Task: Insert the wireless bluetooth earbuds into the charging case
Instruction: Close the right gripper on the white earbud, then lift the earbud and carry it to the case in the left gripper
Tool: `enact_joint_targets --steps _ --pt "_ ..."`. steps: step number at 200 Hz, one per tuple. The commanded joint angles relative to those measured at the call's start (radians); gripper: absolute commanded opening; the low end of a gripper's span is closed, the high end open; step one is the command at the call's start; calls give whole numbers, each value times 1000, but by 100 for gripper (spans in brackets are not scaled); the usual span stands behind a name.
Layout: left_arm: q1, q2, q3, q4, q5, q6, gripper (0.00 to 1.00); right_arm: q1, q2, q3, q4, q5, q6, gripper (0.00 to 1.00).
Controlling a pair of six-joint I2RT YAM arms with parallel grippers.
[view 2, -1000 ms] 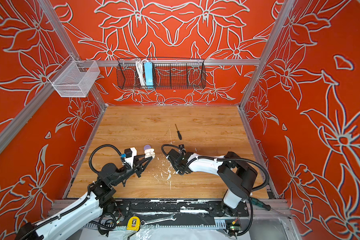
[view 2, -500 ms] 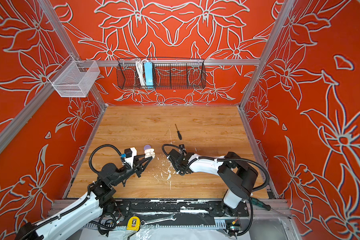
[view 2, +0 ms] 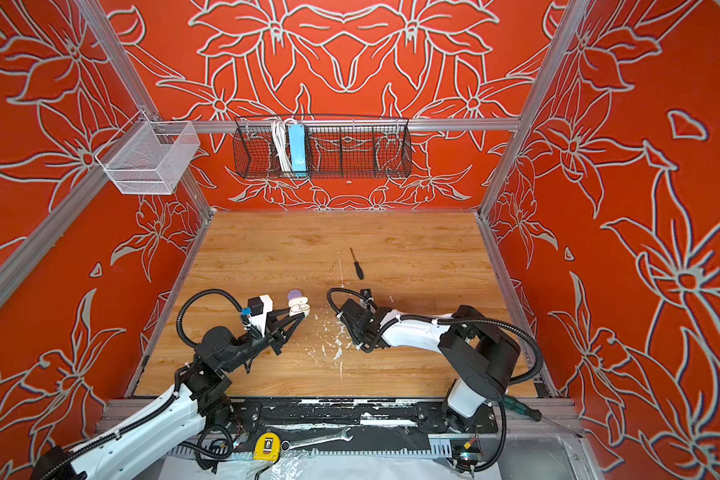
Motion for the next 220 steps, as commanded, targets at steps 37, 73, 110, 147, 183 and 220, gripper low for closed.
enact_joint_targets --steps 37,73,110,147,183,220 --pt "5 -13 -1 12 0 2 0 -16 -39 -67 -9 2 42 25" --pt "4 -16 -1 11 1 2 0 -17 -114 -102 14 11 57 21" --pt "4 -10 -1 16 3 4 0 -13 -264 -135 29 21 66 19" --pt "5 10 -7 50 31 7 0 43 -488 -177 109 35 54 18" --pt "4 -10 -48 174 144 26 0 187 -664 -175 195 112 -22 17" --pt "-7 -42 -72 241 233 58 0 305 -747 -222 424 70 -133 15"
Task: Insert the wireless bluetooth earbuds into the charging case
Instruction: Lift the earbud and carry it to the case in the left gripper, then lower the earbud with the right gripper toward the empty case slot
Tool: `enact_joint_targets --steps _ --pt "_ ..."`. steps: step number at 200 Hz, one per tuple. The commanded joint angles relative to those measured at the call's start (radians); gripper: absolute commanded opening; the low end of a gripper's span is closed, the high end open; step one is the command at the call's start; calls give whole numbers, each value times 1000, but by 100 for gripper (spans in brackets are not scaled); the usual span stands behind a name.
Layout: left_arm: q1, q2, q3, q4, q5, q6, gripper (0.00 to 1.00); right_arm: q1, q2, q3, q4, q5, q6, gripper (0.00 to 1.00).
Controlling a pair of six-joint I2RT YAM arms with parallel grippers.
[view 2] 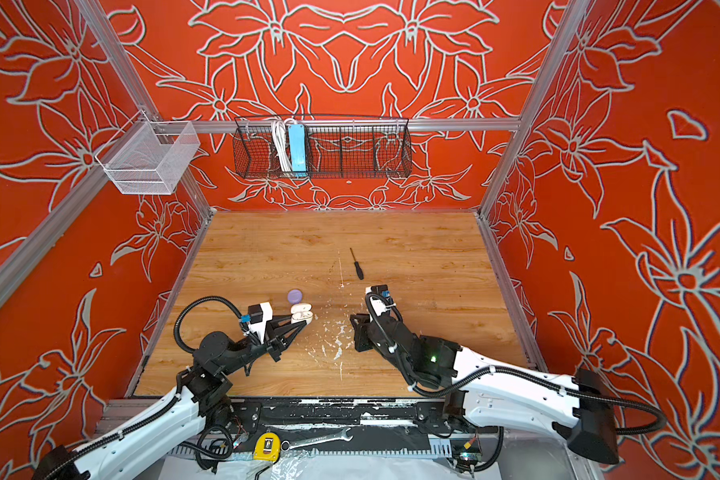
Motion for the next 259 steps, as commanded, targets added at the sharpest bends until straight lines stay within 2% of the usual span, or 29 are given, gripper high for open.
enact_joint_targets --steps 1,78,125,195,259 --pt "-6 -25 -13 119 99 32 0 51 -29 -50 188 -5 -91 15" --pt "-75 -101 -34 148 206 131 0 191 -10 -178 783 -226 -321 14" --pt "-98 -123 -34 146 265 170 0 223 44 -225 985 -303 -378 14" --pt "-120 -125 -24 148 308 188 0 238 129 -267 1173 -324 -395 14" --pt "-135 -179 -22 106 259 183 0 255 235 -307 1369 -221 -400 12"
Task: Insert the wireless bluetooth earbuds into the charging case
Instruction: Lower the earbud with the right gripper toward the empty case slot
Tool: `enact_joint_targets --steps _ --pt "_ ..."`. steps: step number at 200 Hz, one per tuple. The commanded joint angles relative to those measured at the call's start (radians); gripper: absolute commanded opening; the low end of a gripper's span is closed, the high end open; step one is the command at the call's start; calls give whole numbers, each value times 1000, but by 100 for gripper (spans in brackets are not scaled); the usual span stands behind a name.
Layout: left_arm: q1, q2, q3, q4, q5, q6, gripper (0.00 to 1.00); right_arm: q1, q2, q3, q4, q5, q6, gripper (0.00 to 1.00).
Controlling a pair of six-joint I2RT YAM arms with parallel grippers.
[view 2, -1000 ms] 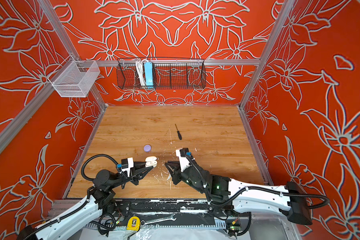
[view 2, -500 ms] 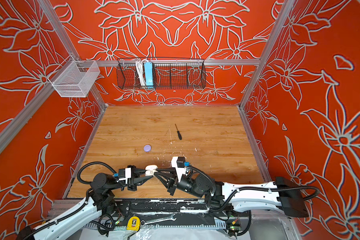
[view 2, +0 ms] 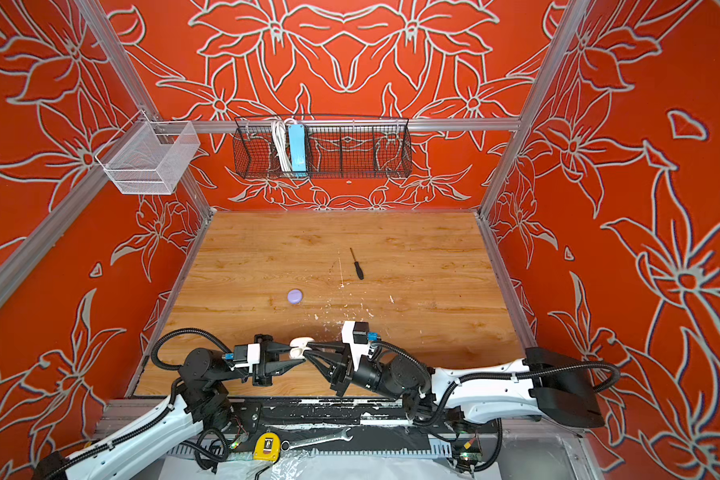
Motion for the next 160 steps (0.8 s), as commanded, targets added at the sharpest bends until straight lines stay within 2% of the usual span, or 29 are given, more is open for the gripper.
enact_joint_targets --steps 1,46,124,160 --pt "-10 -30 9 -4 -22 7 0 8 39 -17 148 57 -15 12" --pt "-15 -82 4 -40 -69 5 0 13 123 -22 293 104 -35 11" --pt "-20 -145 -10 -55 -122 -16 0 14 158 25 294 143 -61 10" --pt "-20 -161 -11 -68 -141 -18 0 15 180 58 294 103 -64 10"
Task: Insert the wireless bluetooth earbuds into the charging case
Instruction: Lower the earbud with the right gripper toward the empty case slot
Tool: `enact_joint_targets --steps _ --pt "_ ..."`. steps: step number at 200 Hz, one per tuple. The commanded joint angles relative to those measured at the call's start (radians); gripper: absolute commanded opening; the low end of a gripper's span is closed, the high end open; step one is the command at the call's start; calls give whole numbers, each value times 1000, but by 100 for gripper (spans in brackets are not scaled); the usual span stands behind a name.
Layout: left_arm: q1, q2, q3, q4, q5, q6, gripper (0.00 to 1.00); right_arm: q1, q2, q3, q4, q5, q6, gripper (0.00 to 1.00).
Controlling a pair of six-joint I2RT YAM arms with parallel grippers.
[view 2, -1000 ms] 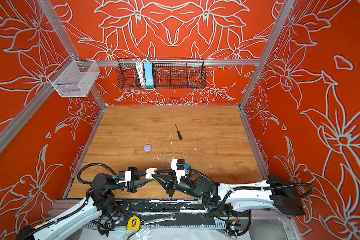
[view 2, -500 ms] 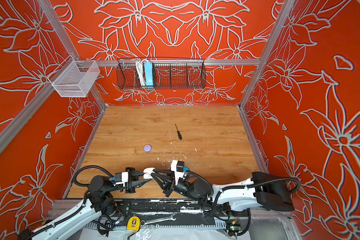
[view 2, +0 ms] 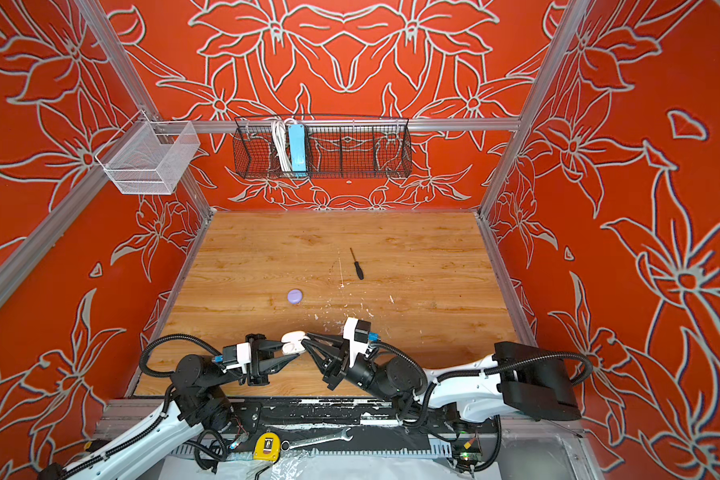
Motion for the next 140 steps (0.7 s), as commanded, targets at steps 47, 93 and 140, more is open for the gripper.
enact_joint_targets --steps 47,93,140 --pt "-8 -36 -10 9 -27 -11 0 6 35 56 31 2 -23 10" --pt "-11 -43 -12 10 -29 -14 0 5 44 52 31 41 -28 8" --pt "-12 -50 -13 10 -27 -14 0 5 64 57 31 81 -16 6"
